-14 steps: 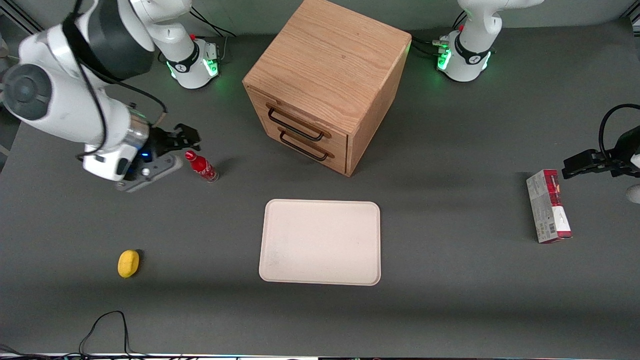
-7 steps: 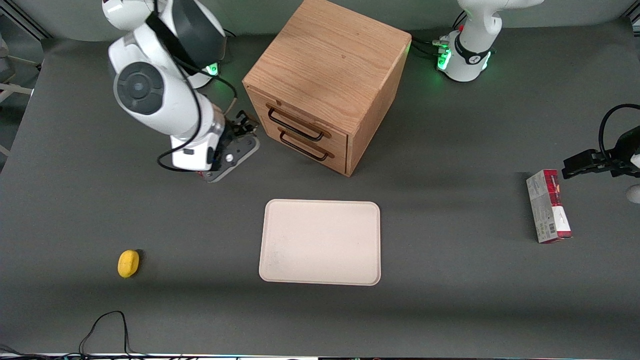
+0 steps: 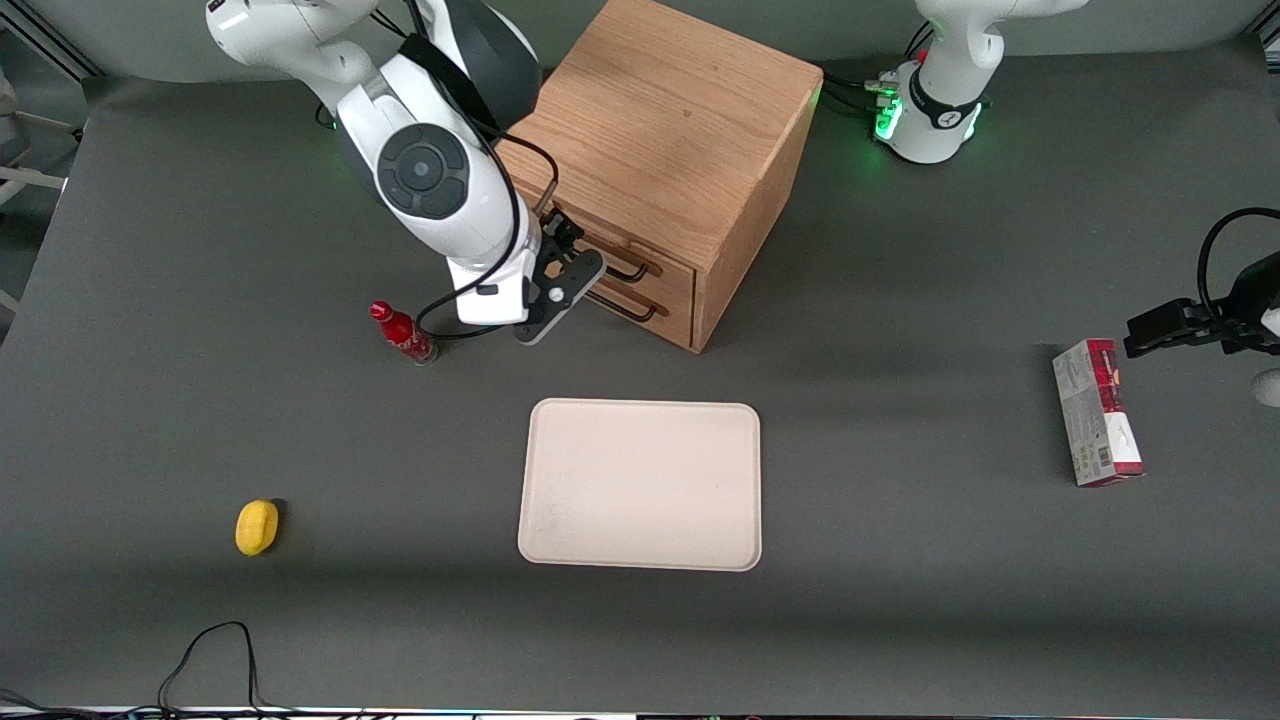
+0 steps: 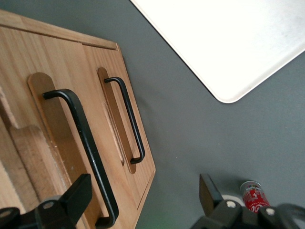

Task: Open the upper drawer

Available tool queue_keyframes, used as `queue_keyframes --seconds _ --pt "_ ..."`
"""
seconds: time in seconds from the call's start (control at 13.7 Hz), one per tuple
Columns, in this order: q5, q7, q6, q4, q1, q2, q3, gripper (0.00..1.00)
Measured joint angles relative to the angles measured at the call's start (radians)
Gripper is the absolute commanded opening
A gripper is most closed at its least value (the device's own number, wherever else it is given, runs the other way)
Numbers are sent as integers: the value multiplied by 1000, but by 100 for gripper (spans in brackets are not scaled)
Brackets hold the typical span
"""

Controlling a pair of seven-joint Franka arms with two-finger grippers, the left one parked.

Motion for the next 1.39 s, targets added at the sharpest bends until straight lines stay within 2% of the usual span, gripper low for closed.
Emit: queue_keyframes --seconds 1.39 --pt "0 -38 2 1 44 78 12 100"
